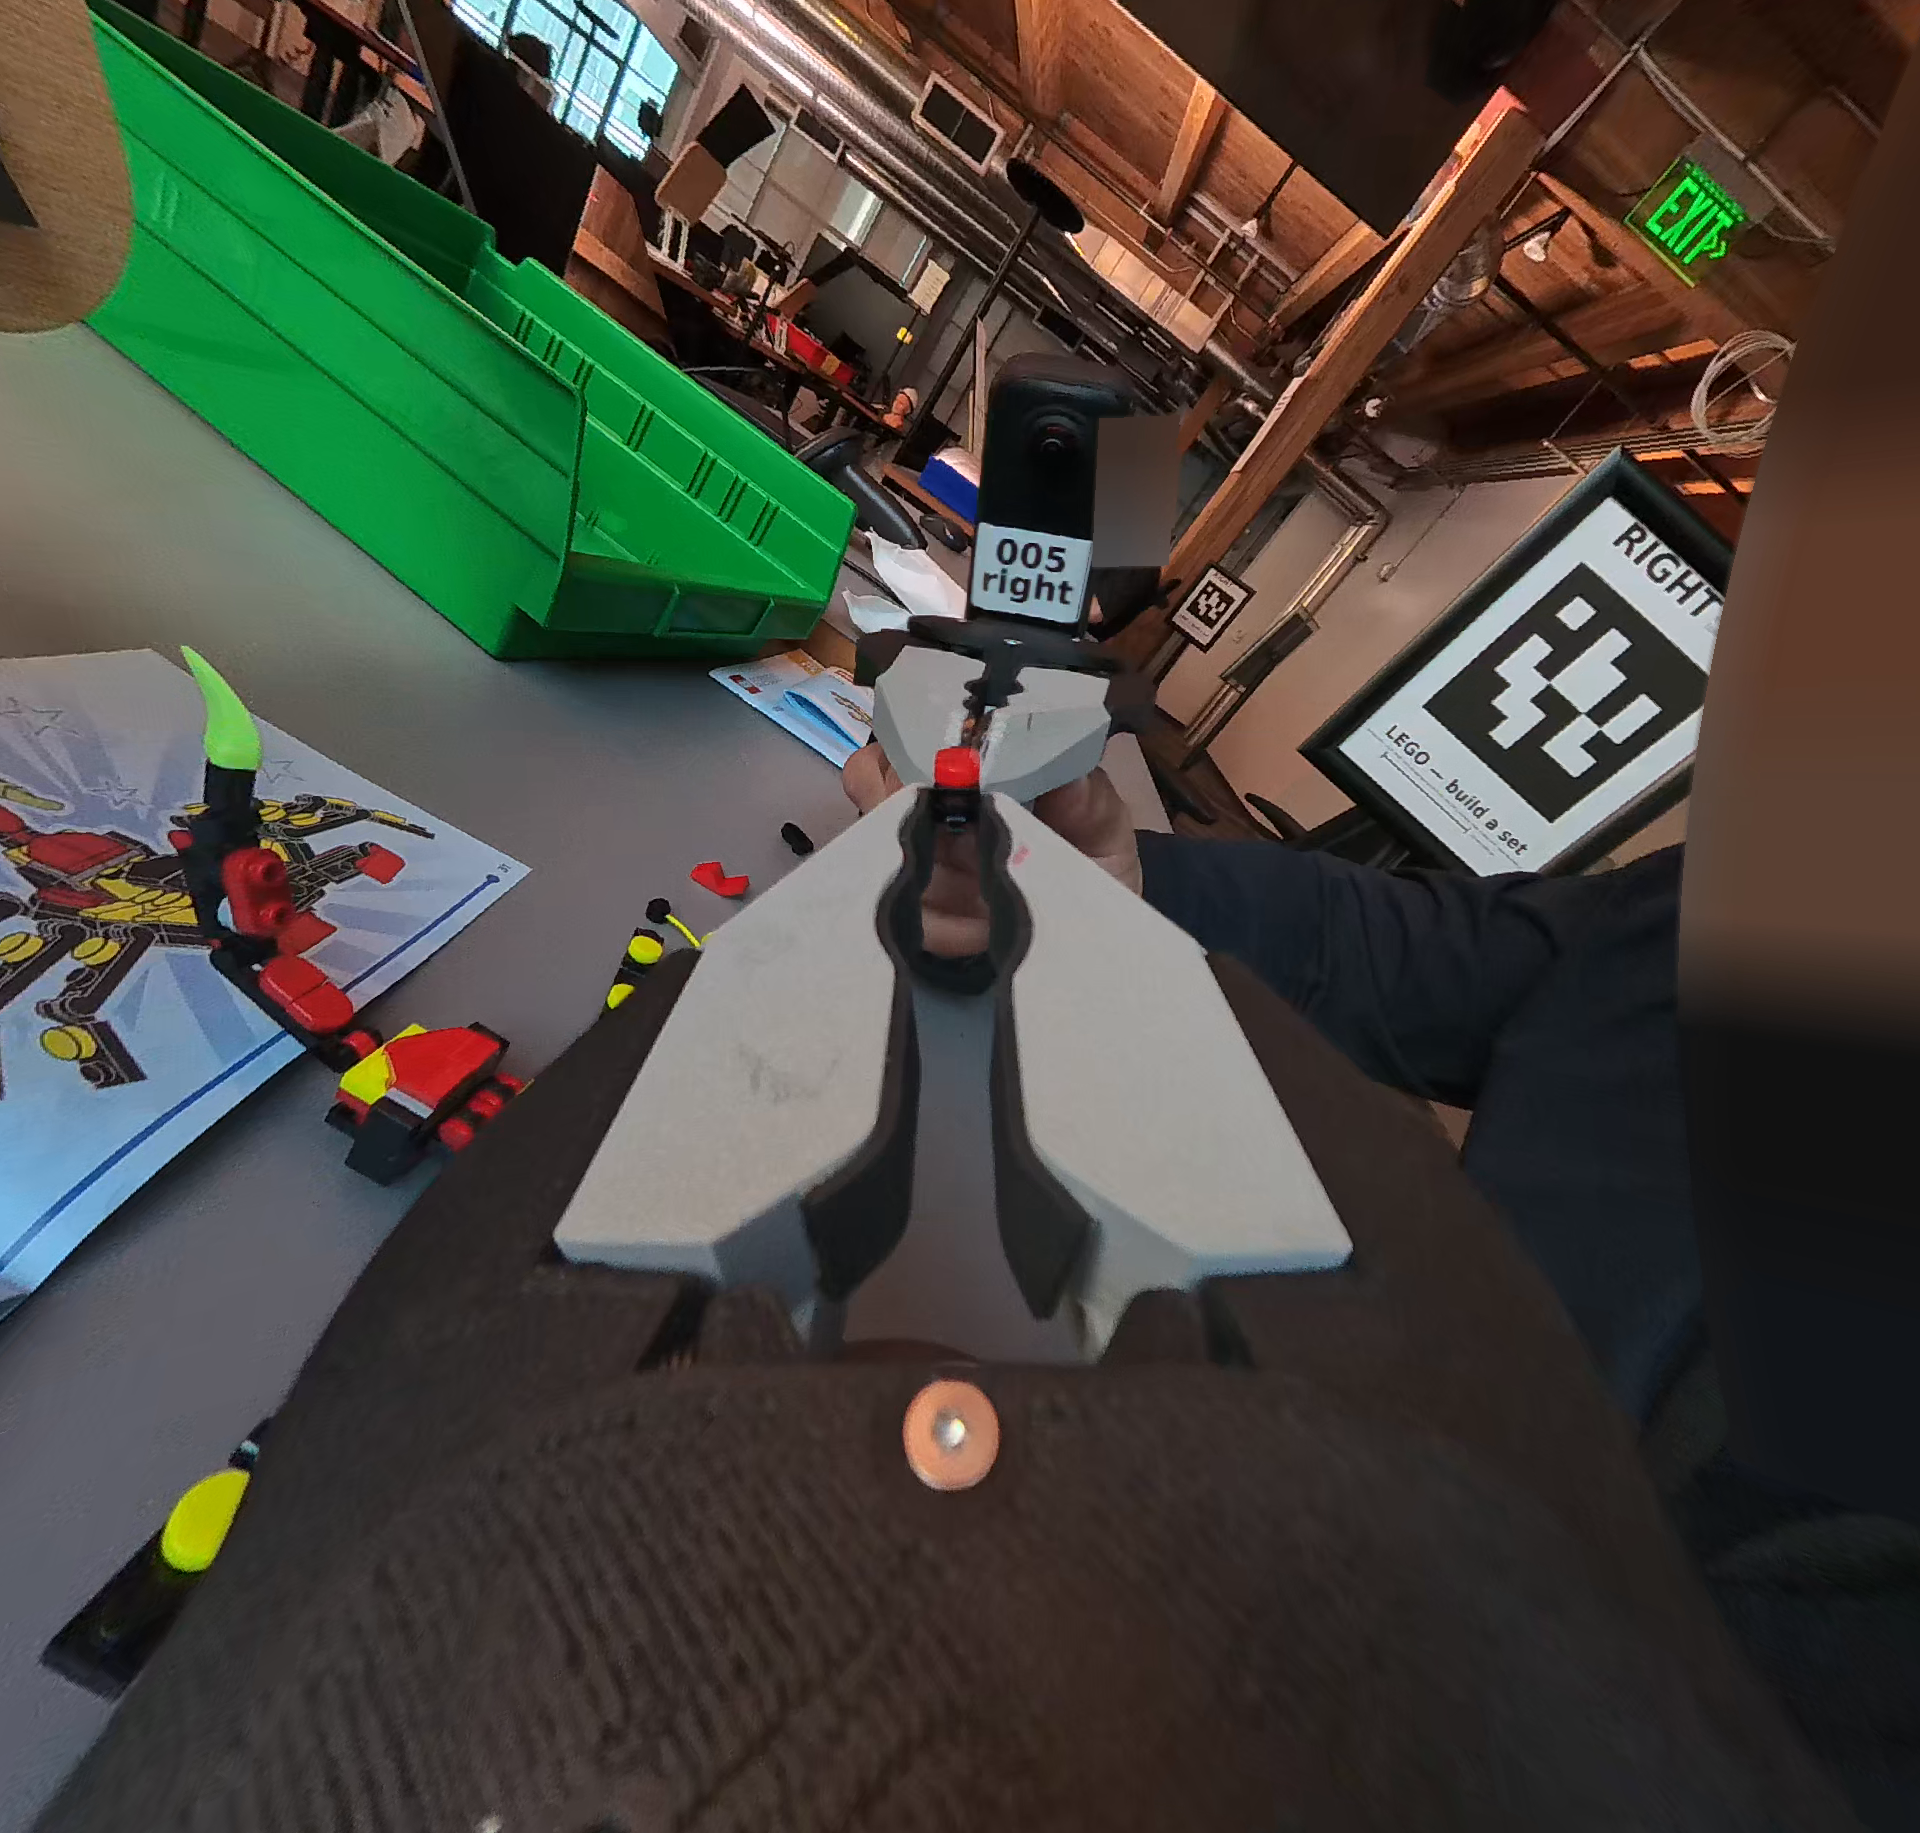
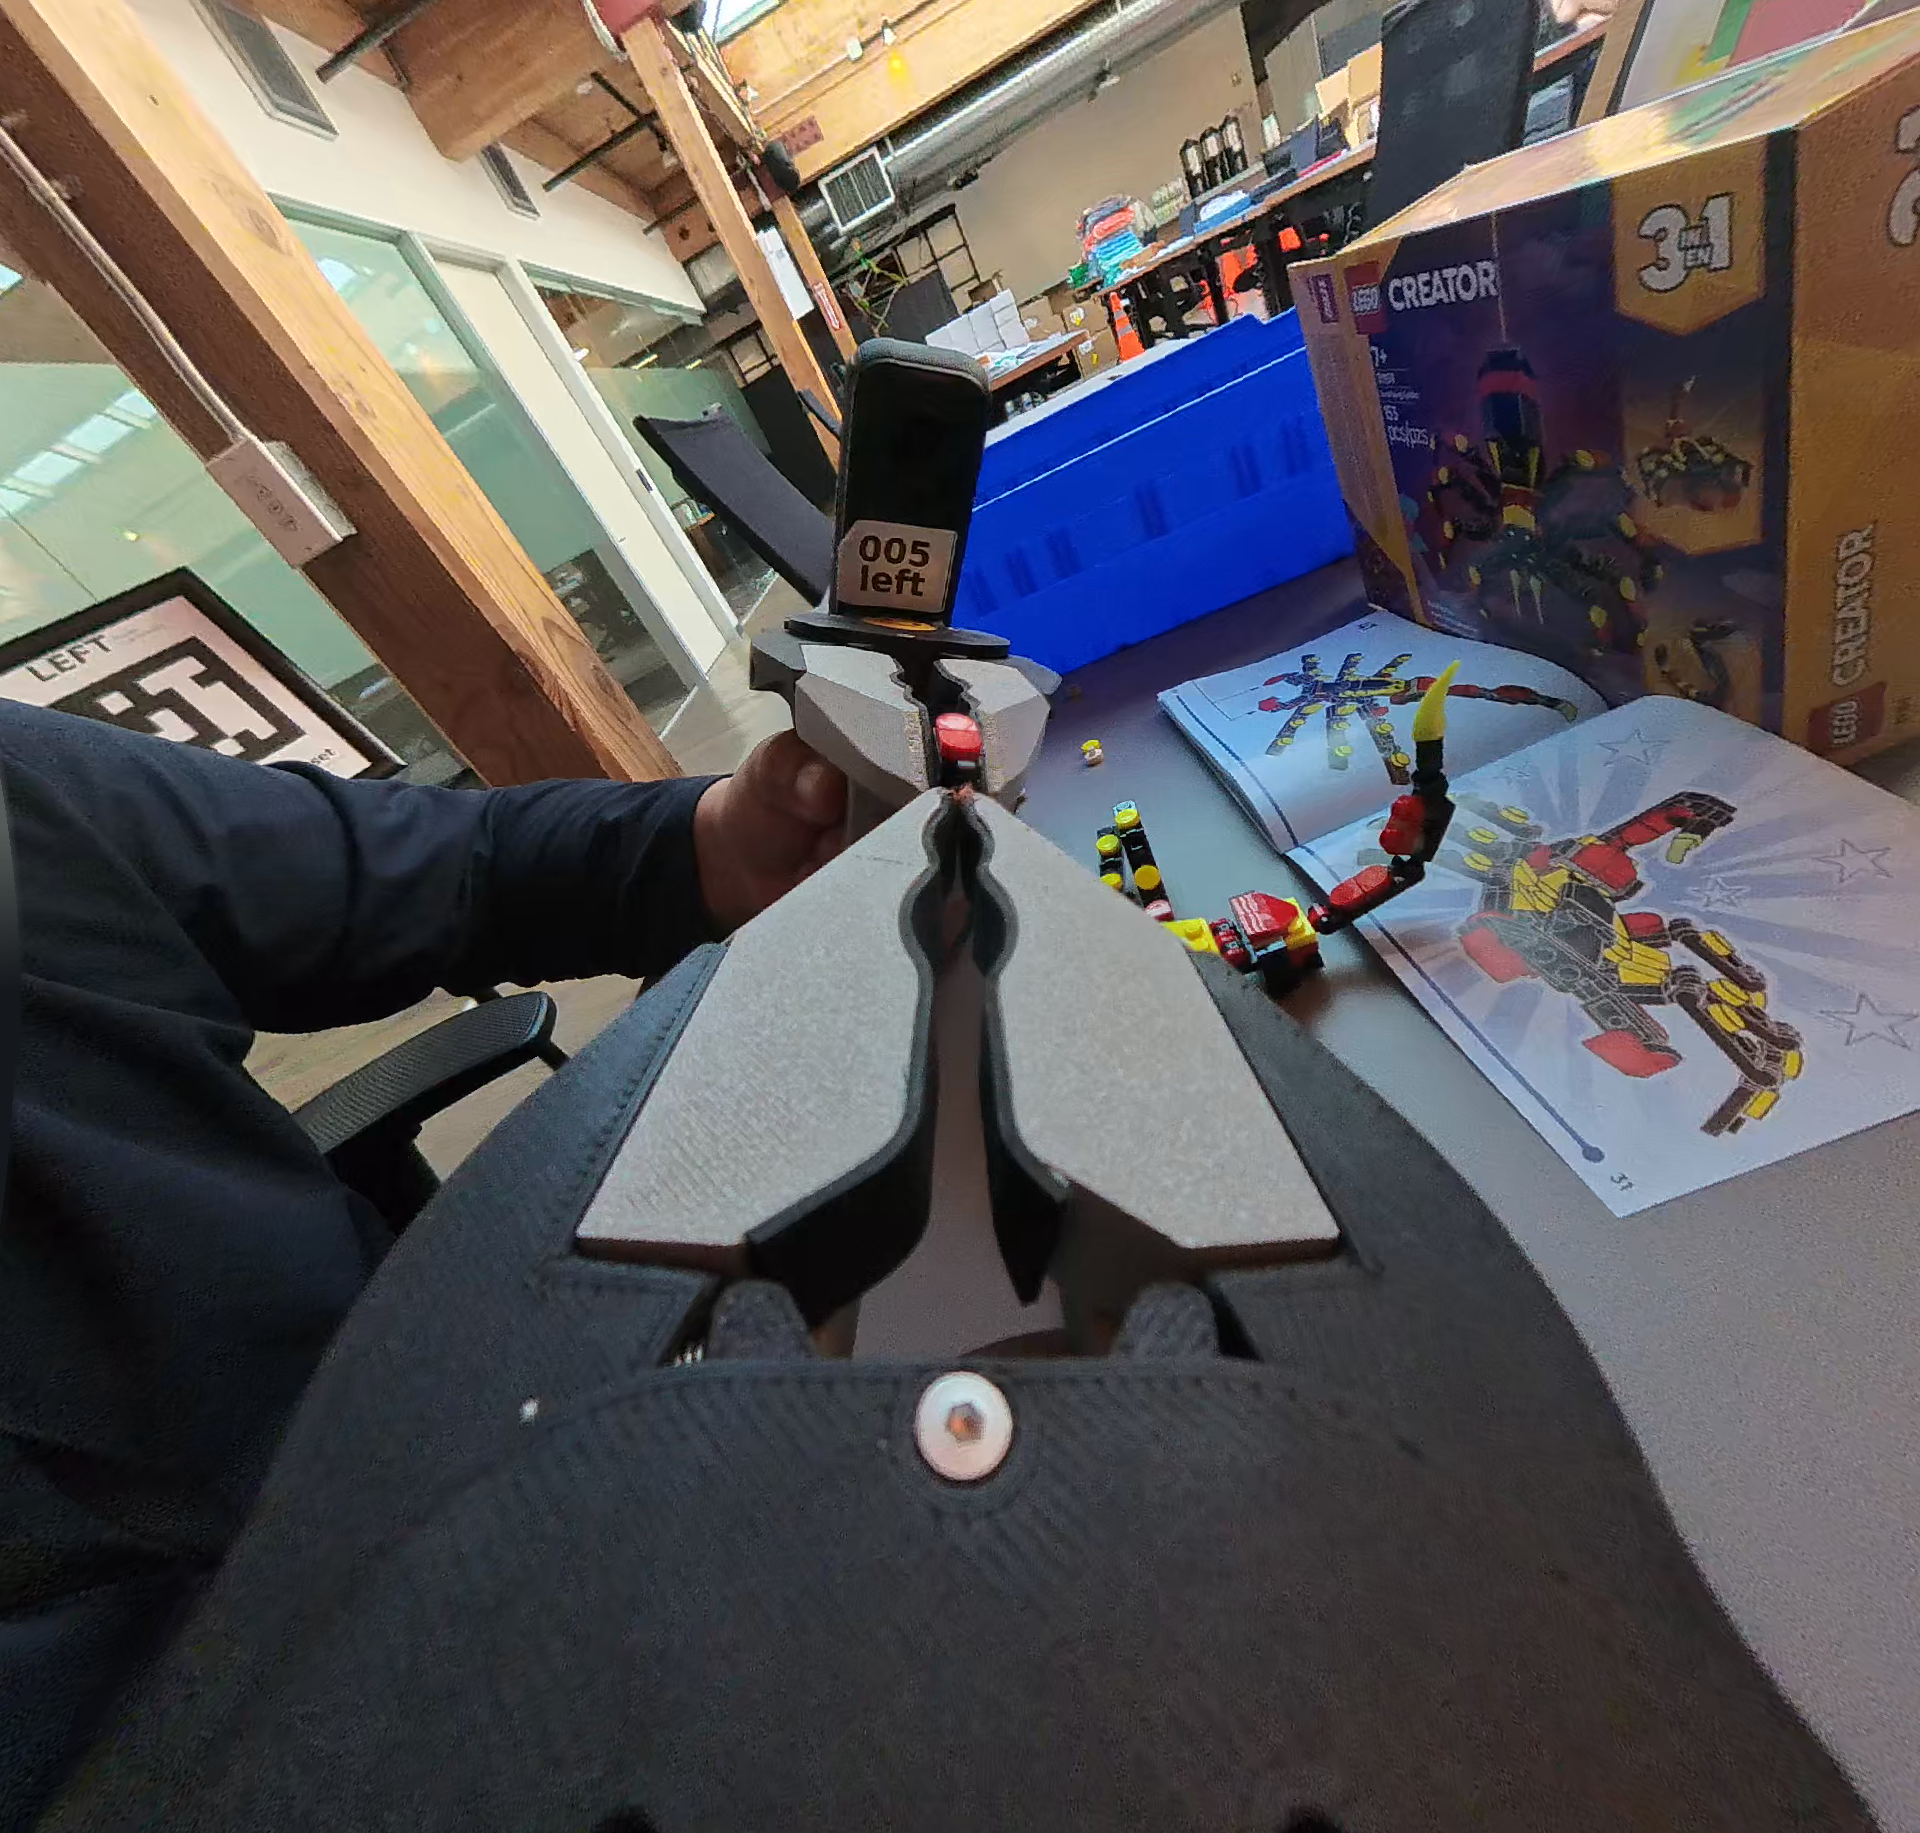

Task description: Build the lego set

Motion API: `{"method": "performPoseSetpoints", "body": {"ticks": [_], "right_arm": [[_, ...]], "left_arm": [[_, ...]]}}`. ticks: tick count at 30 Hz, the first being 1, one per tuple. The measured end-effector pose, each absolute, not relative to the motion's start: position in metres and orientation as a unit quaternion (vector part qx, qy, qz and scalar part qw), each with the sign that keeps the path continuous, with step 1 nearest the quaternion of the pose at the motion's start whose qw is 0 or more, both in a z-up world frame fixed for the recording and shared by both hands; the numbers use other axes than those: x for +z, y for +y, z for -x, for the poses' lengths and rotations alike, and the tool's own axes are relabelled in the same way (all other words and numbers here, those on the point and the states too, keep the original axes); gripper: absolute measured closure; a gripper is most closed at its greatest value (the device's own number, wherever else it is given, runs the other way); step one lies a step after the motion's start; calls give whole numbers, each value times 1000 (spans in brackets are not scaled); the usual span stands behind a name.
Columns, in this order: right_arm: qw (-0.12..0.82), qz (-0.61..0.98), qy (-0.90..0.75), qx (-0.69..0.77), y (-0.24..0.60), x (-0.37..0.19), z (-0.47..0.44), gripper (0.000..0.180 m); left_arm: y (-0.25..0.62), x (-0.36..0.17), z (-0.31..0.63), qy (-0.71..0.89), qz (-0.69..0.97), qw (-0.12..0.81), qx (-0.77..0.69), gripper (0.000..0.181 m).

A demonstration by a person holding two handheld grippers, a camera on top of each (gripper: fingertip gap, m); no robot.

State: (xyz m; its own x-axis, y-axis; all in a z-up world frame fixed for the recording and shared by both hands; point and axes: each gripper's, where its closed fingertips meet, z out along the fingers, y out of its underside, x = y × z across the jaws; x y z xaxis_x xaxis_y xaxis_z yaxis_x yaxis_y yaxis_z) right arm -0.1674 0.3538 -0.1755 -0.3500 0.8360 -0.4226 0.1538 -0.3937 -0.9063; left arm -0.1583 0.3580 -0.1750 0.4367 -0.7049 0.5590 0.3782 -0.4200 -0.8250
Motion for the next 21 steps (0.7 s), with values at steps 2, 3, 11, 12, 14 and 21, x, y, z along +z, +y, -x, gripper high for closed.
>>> {"method": "performPoseSetpoints", "body": {"ticks": [2, 3, 11, 12, 14, 21], "right_arm": [[257, 514, -488, 658, 354, -178, 168, 180], [259, 514, -490, 654, 354, -178, 168, 180], [269, 525, -481, 649, 356, -177, 170, 180], [269, 526, -481, 648, 356, -178, 170, 180], [274, 527, -481, 645, 356, -177, 171, 180], [280, 514, -509, 631, 357, -183, 169, 180]], "left_arm": [[358, -178, 159, 121, 673, 519, -512, 176], [358, -178, 158, 122, 675, 517, -512, 176], [358, -179, 160, 121, 680, 519, -504, 176], [358, -179, 160, 121, 680, 519, -503, 176], [358, -179, 160, 120, 680, 520, -502, 176], [360, -183, 159, 116, 685, 510, -507, 176]]}}
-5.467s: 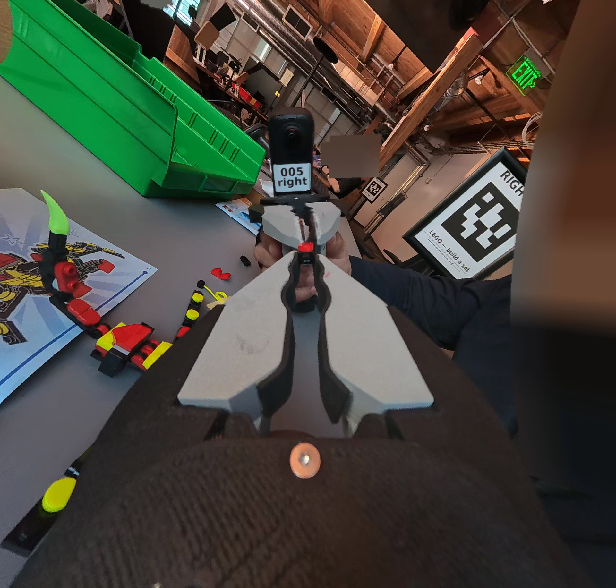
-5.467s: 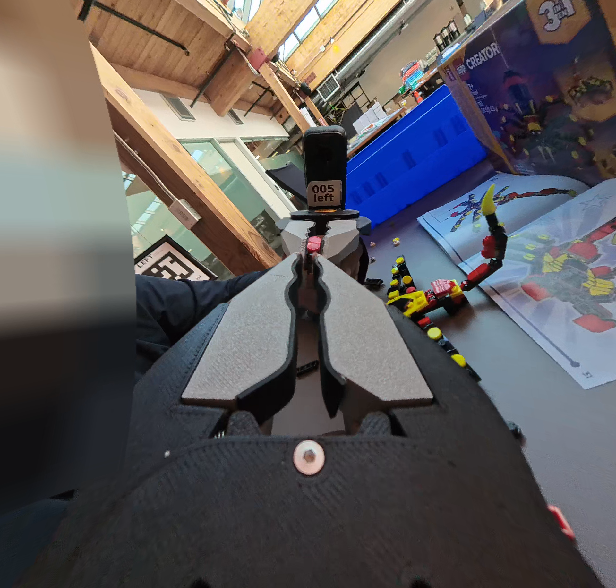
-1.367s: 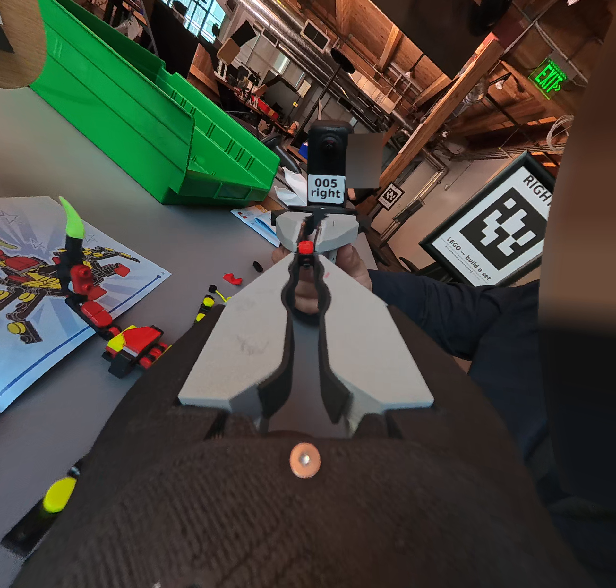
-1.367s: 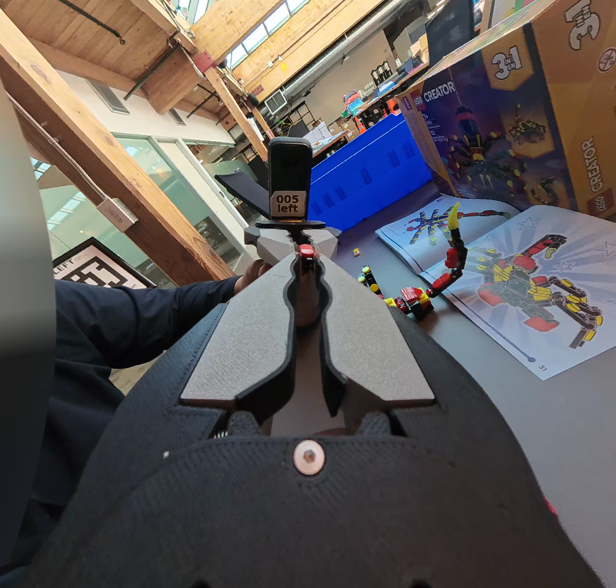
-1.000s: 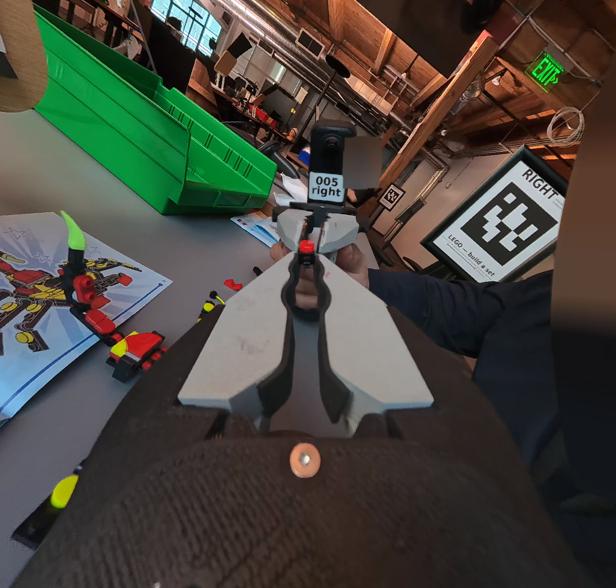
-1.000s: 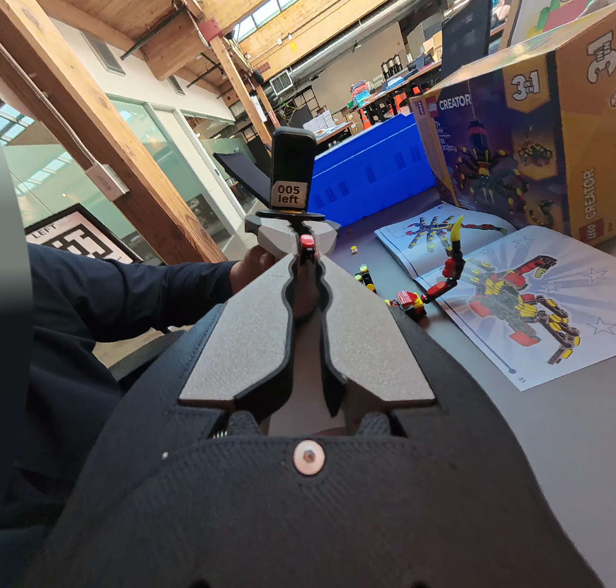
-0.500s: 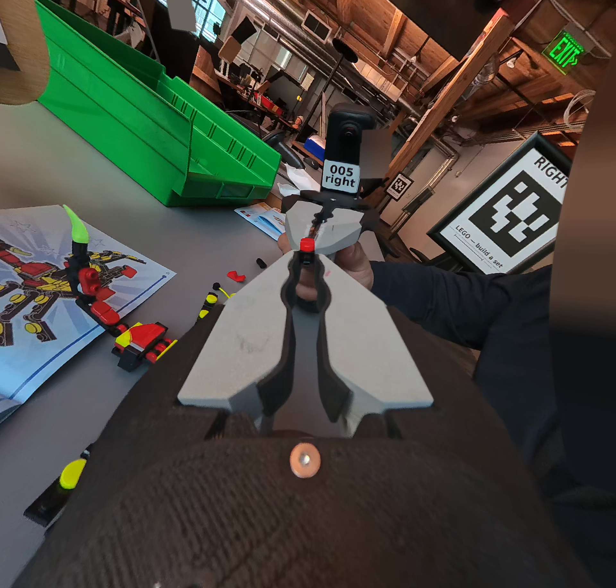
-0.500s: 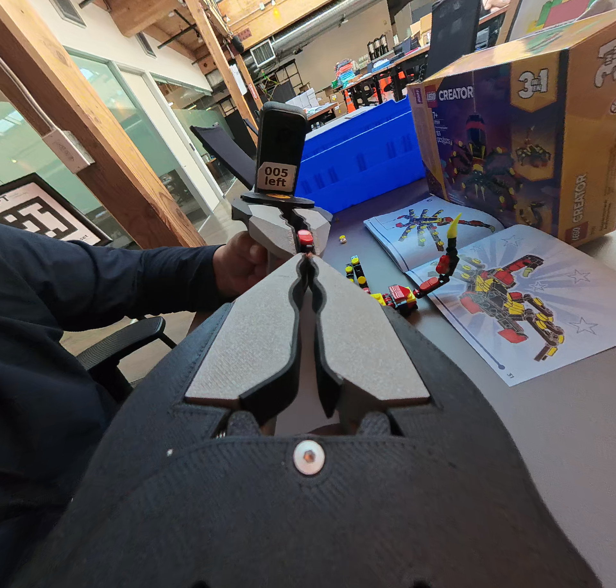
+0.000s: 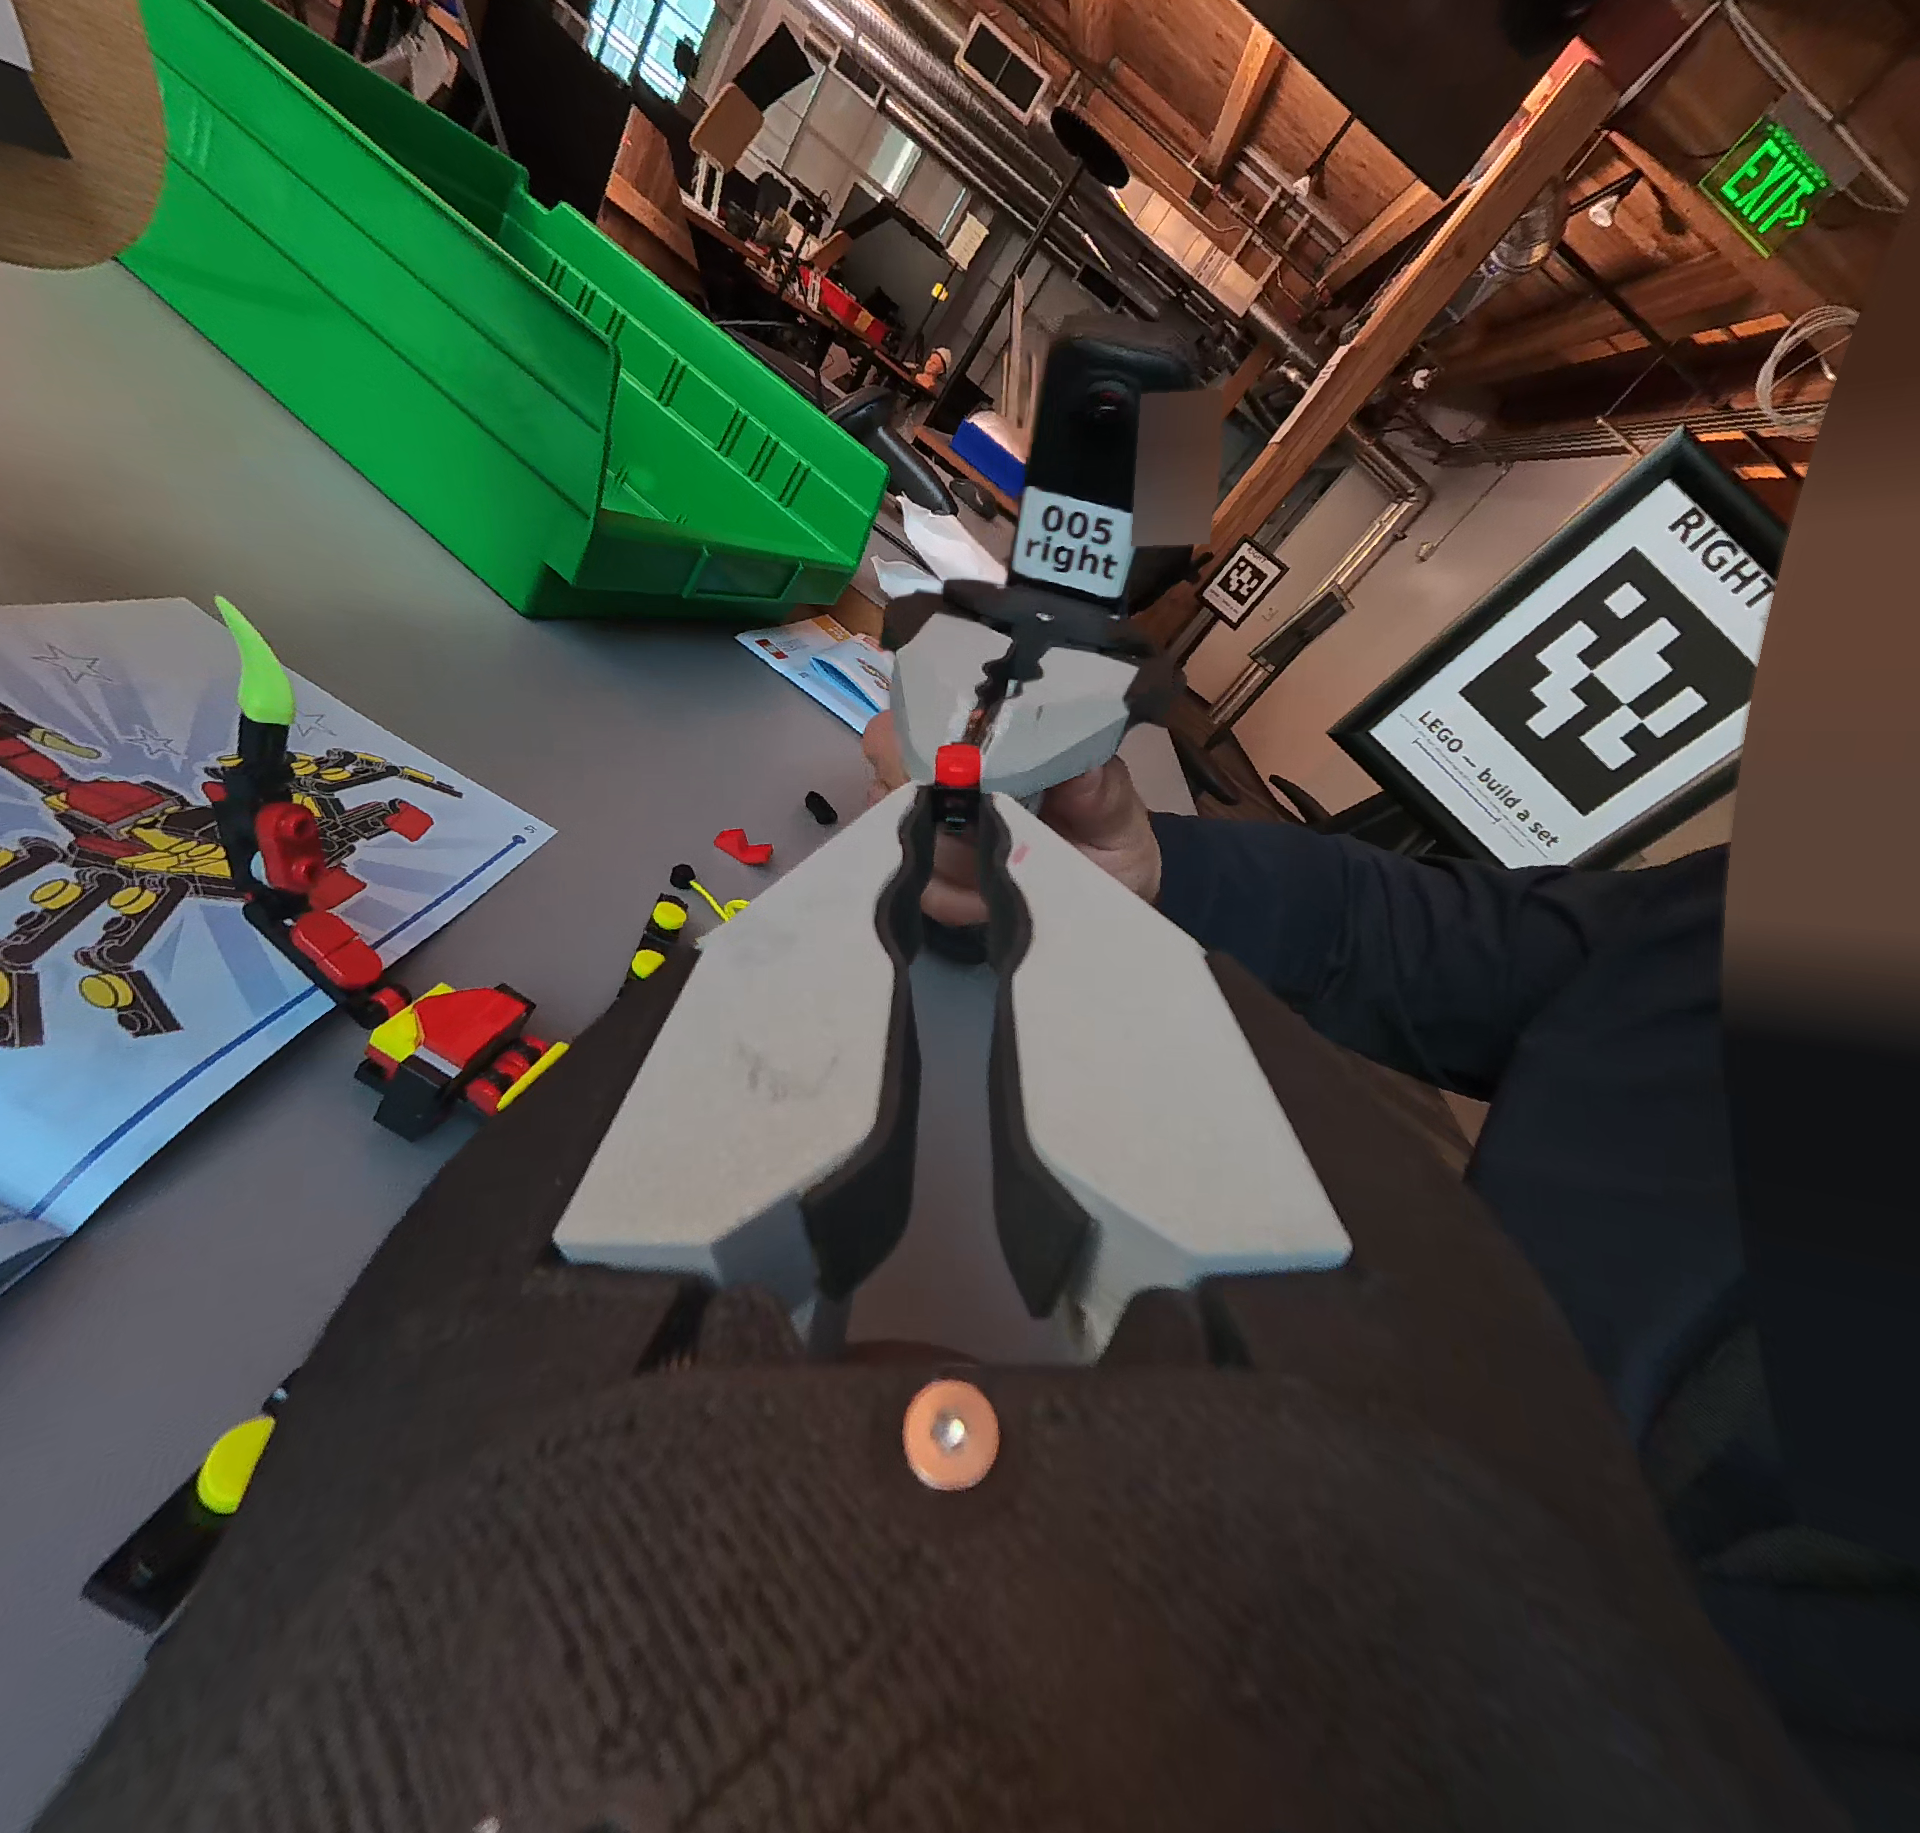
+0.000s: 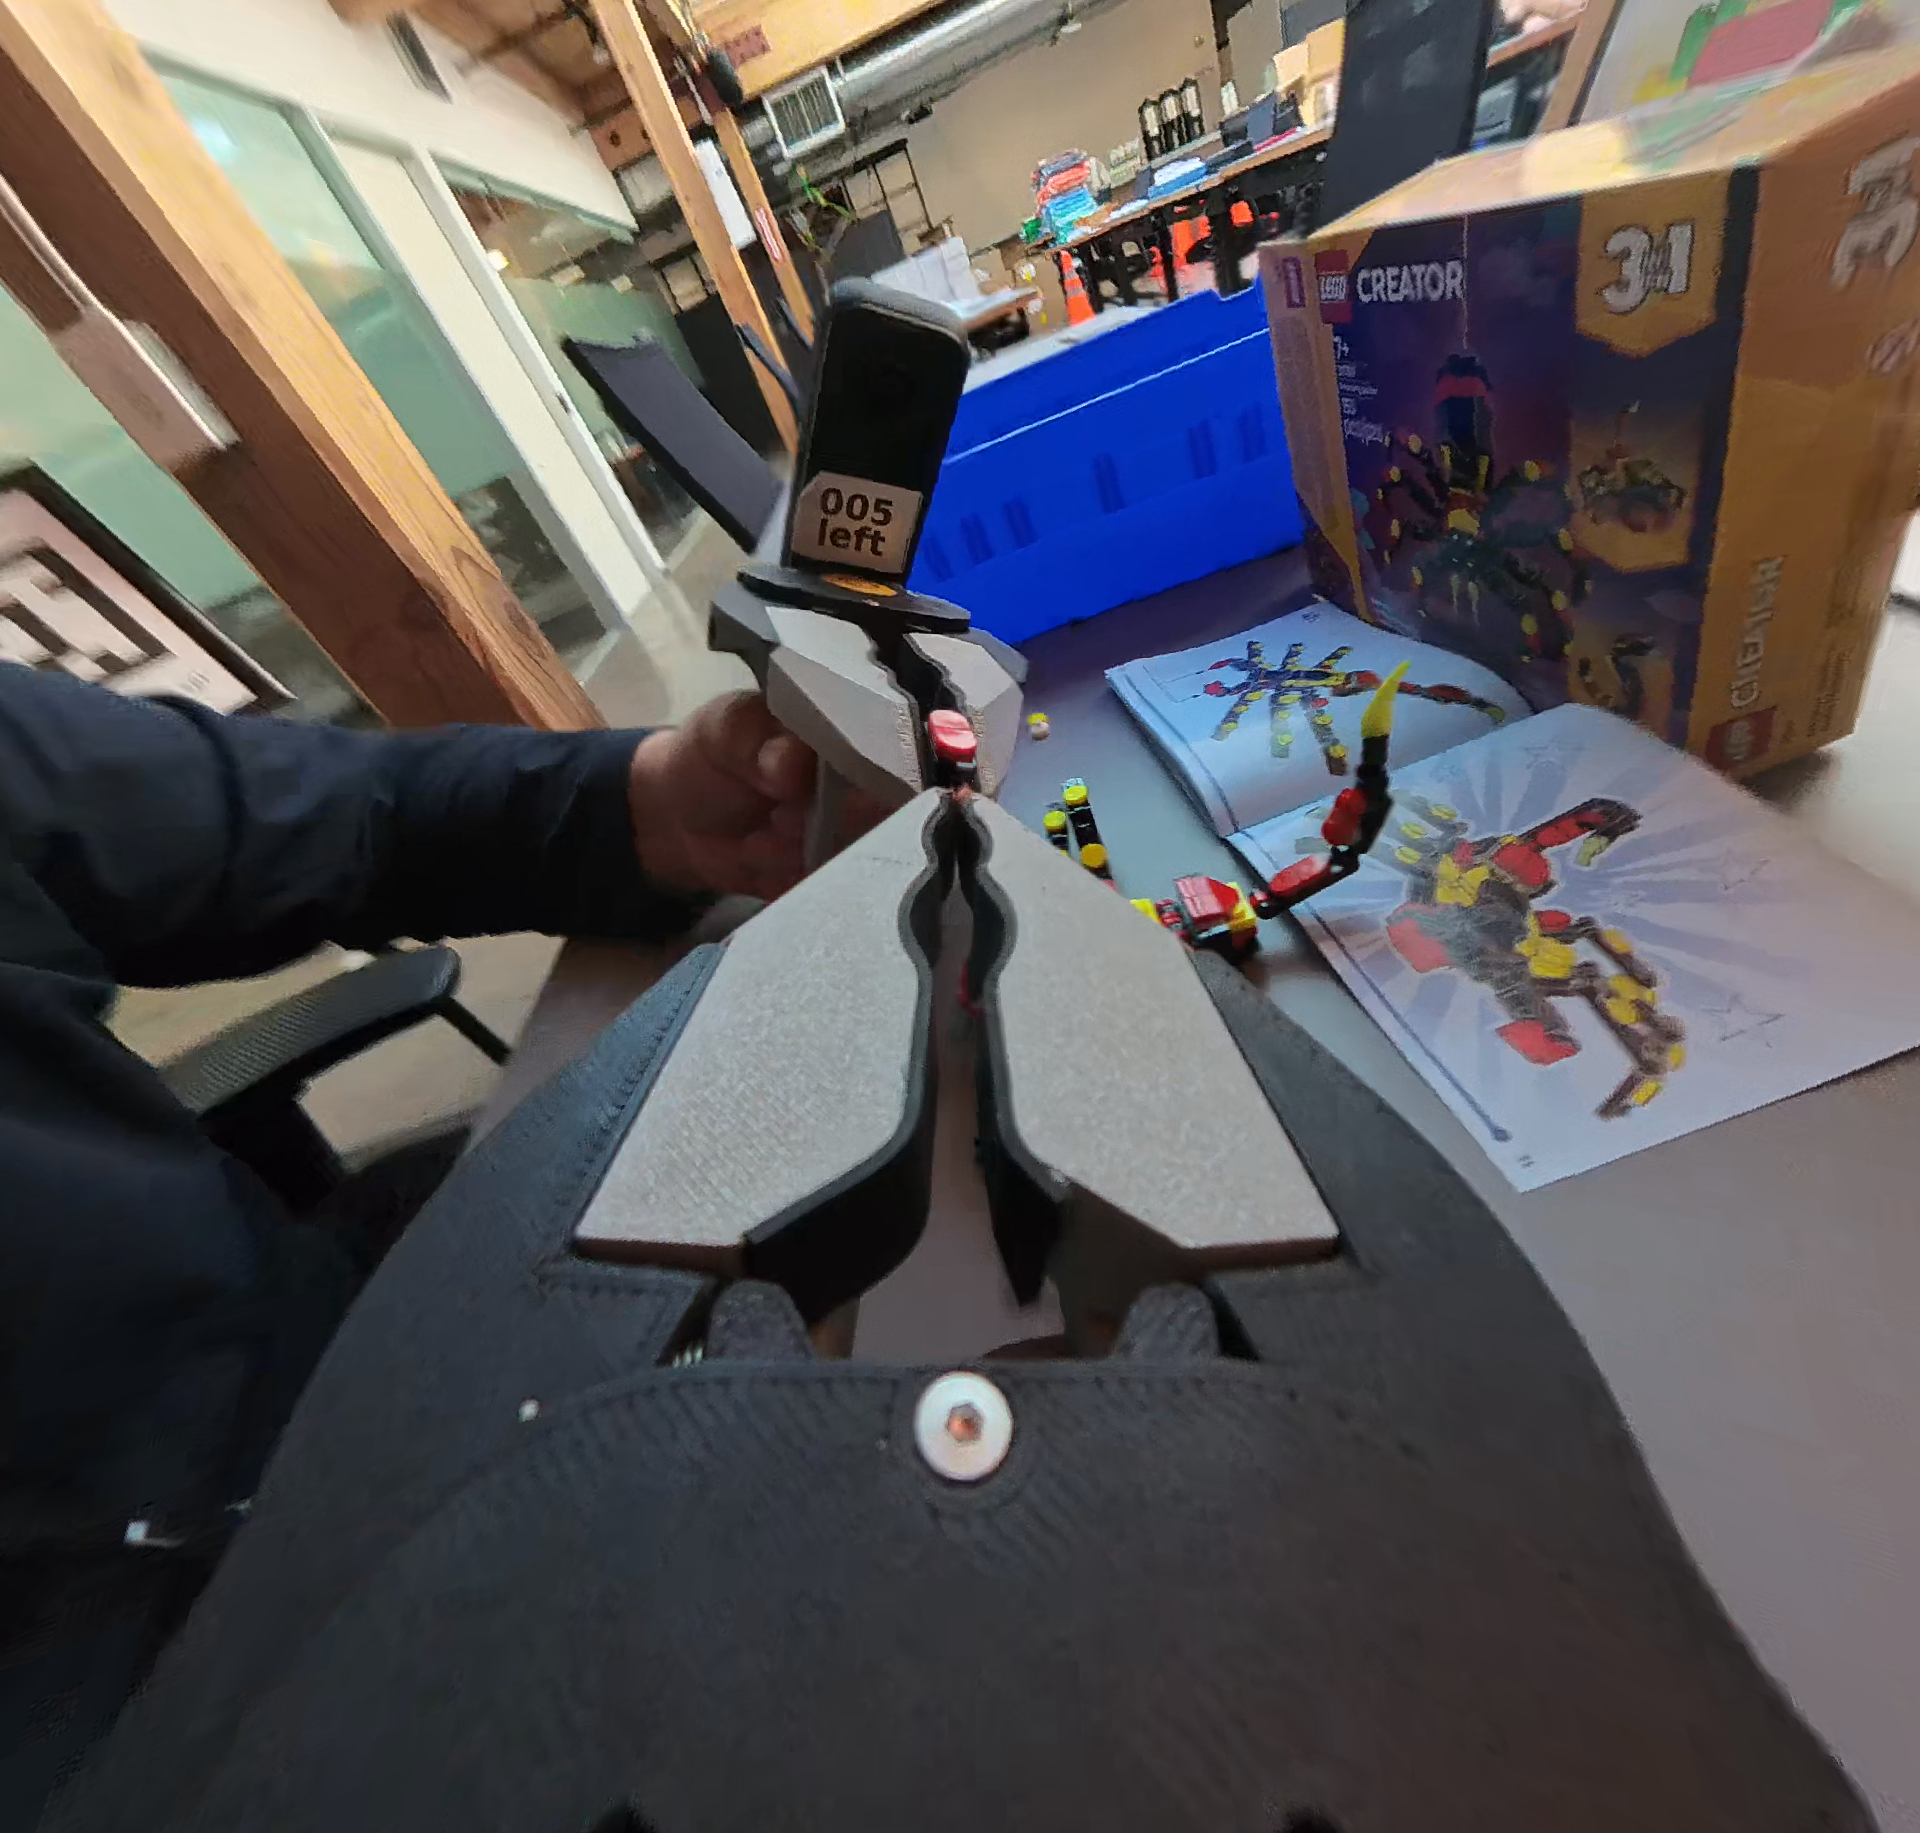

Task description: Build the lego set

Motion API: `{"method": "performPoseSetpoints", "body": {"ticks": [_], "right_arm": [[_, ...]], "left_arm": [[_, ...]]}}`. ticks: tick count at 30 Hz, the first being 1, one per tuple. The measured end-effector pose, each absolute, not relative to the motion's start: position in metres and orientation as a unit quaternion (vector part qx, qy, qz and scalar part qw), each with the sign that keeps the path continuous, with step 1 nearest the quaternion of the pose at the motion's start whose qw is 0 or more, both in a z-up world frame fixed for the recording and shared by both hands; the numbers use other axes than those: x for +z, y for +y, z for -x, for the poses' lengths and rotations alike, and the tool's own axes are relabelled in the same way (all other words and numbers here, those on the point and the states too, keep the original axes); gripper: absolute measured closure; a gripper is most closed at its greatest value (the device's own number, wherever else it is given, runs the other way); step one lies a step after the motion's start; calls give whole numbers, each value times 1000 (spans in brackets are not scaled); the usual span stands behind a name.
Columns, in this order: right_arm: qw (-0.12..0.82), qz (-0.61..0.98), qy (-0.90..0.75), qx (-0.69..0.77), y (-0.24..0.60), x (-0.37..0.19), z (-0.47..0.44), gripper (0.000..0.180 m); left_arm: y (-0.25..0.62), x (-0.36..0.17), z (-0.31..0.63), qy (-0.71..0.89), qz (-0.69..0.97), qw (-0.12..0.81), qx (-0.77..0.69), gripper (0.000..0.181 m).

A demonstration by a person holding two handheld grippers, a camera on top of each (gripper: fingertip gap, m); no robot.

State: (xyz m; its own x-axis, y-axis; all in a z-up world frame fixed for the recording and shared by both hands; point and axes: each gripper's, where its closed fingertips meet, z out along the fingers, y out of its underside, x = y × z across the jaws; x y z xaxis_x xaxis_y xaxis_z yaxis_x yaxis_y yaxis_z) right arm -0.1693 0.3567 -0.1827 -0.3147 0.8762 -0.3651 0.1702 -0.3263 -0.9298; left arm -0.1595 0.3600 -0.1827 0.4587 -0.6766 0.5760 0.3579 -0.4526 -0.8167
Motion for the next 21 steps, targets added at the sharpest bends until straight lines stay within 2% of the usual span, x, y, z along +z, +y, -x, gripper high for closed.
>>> {"method": "performPoseSetpoints", "body": {"ticks": [8, 15, 21], "right_arm": [[471, 472, -614, 423, 367, -183, 169, 180], [525, 409, -671, 327, 365, -181, 162, 171], [550, 359, -706, 267, 357, -184, 159, 175]], "left_arm": [[356, -184, 154, 127, 688, 495, -515, 176], [352, -186, 152, 125, 687, 475, -536, 176], [351, -187, 151, 129, 688, 466, -541, 176]]}}
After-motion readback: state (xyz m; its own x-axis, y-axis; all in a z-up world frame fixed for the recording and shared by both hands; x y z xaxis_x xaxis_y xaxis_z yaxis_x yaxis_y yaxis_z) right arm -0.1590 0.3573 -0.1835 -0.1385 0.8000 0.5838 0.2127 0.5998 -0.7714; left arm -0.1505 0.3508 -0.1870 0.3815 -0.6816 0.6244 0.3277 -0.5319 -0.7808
